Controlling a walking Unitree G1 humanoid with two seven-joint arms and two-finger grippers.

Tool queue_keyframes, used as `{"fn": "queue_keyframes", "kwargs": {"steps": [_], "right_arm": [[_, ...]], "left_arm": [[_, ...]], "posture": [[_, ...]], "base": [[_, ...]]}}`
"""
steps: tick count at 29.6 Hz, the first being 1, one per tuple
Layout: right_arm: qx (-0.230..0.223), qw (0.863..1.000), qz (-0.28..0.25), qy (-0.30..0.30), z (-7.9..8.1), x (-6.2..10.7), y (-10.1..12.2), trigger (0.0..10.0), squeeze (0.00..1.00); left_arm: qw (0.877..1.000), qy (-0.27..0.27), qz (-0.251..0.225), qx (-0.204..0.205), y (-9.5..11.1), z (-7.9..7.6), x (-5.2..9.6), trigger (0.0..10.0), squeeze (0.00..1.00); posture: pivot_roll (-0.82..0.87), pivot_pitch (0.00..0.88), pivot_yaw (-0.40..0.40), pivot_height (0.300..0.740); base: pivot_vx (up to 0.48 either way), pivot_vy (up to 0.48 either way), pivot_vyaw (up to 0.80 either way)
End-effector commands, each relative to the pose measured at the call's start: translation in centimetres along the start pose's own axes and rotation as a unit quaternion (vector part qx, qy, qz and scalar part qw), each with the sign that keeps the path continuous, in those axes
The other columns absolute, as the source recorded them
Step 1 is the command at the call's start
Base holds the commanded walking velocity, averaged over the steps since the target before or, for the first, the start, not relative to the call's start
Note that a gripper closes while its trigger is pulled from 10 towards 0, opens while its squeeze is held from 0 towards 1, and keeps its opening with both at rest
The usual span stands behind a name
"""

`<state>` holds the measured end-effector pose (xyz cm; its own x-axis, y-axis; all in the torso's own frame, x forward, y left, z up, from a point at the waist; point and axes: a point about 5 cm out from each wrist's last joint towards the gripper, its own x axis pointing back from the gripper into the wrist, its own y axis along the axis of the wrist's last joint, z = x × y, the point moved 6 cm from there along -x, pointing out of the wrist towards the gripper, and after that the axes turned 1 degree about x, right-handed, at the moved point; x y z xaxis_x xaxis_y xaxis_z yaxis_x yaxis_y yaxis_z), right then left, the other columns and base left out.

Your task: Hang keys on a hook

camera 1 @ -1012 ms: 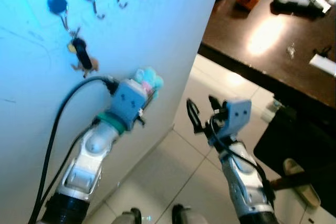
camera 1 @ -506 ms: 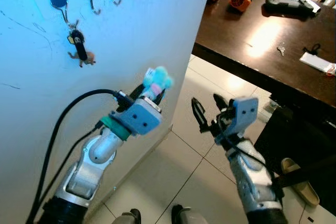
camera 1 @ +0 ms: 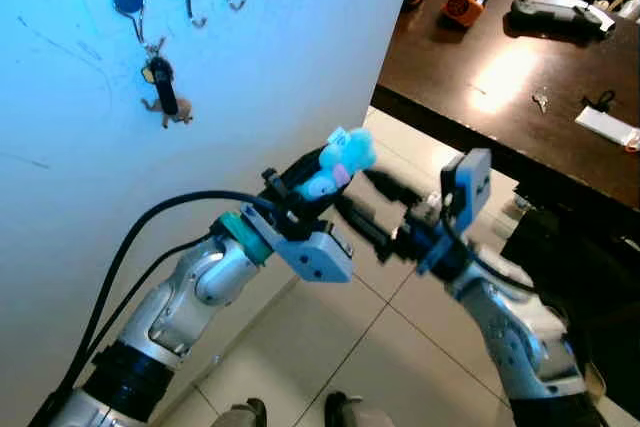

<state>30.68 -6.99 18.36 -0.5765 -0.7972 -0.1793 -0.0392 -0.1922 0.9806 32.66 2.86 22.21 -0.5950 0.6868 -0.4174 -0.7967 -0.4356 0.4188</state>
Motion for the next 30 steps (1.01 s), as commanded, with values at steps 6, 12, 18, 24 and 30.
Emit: {"fn": "queue_keyframes", "kwargs": {"steps": [6, 12, 18, 24, 30], "right_arm": [[-0.062, 0.991, 0.095, 0.074, 4.8, 4.9, -4.4, 10.0, 0.0], [-0.075, 0.989, 0.114, 0.055, 4.0, 5.9, -4.6, 10.0, 0.0], [-0.081, 0.988, 0.124, 0.047, 3.3, 6.0, -5.2, 10.0, 0.0], [-0.054, 0.979, 0.186, 0.059, 2.8, 6.4, -7.7, 10.0, 0.0], [-0.032, 0.97, 0.24, 0.038, 1.6, 8.5, -9.5, 10.0, 0.0]], "left_arm": [[0.999, -0.046, 0.008, -0.003, -0.9, -3.5, 1.1, 10.0, 0.0], [0.997, -0.083, -0.002, -0.012, -1.5, -5.5, 3.0, 10.0, 0.0], [0.995, -0.094, -0.013, -0.018, -1.5, -5.8, 3.9, 10.0, 0.0], [0.989, -0.146, -0.009, -0.031, -2.3, -7.4, 6.8, 10.0, 0.0], [0.985, -0.167, 0.028, -0.042, -4.3, -8.9, 8.3, 10.0, 0.0]], "posture": [[-0.14, 0.153, -0.014, 0.74], [-0.16, 0.155, -0.006, 0.74], [-0.15, 0.155, -0.01, 0.74], [-0.12, 0.16, -0.027, 0.74], [-0.12, 0.172, -0.044, 0.74]], "base": [[0.0, 0.0, 0.0], [0.0, 0.0, 0.0], [0.0, 0.0, 0.0], [0.0, 0.0, 0.0], [0.0, 0.0, 0.0]]}}
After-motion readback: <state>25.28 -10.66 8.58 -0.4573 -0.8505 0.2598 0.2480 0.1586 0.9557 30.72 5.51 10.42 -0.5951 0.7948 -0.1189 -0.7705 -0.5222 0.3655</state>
